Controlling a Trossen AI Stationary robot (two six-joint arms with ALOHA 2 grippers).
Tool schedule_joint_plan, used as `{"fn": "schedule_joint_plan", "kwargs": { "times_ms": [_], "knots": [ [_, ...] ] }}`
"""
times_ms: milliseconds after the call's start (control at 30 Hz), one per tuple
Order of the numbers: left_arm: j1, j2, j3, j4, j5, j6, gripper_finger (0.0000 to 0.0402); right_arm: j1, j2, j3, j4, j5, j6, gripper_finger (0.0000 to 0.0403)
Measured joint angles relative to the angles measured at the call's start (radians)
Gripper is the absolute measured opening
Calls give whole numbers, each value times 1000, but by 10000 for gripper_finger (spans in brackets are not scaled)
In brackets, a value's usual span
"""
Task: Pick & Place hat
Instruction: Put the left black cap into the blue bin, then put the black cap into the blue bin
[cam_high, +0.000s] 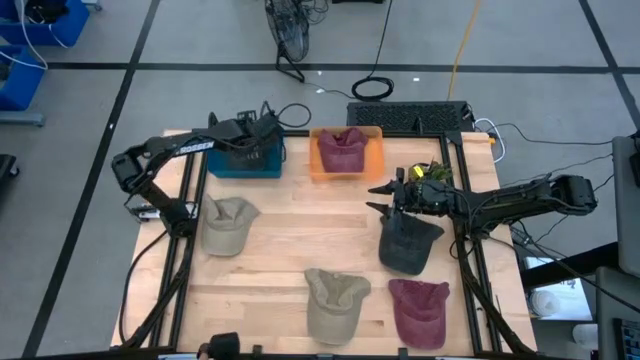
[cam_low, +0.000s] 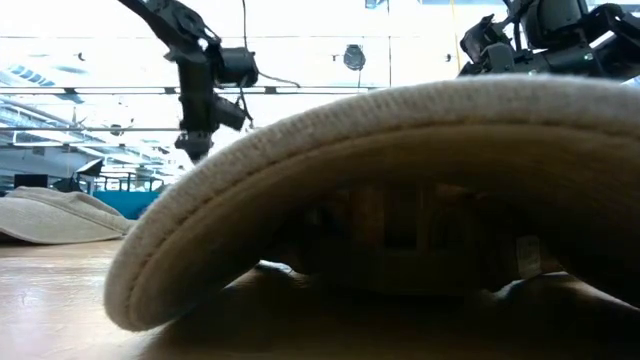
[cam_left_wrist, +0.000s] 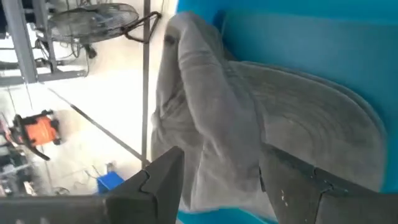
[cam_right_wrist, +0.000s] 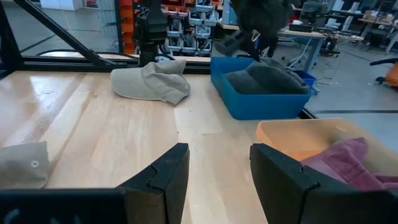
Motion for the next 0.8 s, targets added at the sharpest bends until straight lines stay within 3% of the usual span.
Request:
{"fn": "schedule_joint_plan", "kwargs": {
  "times_ms": [233,400,533,800],
  "knots": [
    [-86,-180,0,29,43,-363,207,-19,0,0,19,0,-8,155],
    [-149,-249,1,190,260,-653,207,-20,0,0,24,18,-6,155],
    [-256,-245,-51,396,323,-701,207,-20,0,0,24,31,25,155],
    [-404,-235,-320,919,357,-729,207,-16,0,3,7,30,141,155]
  ]
}}
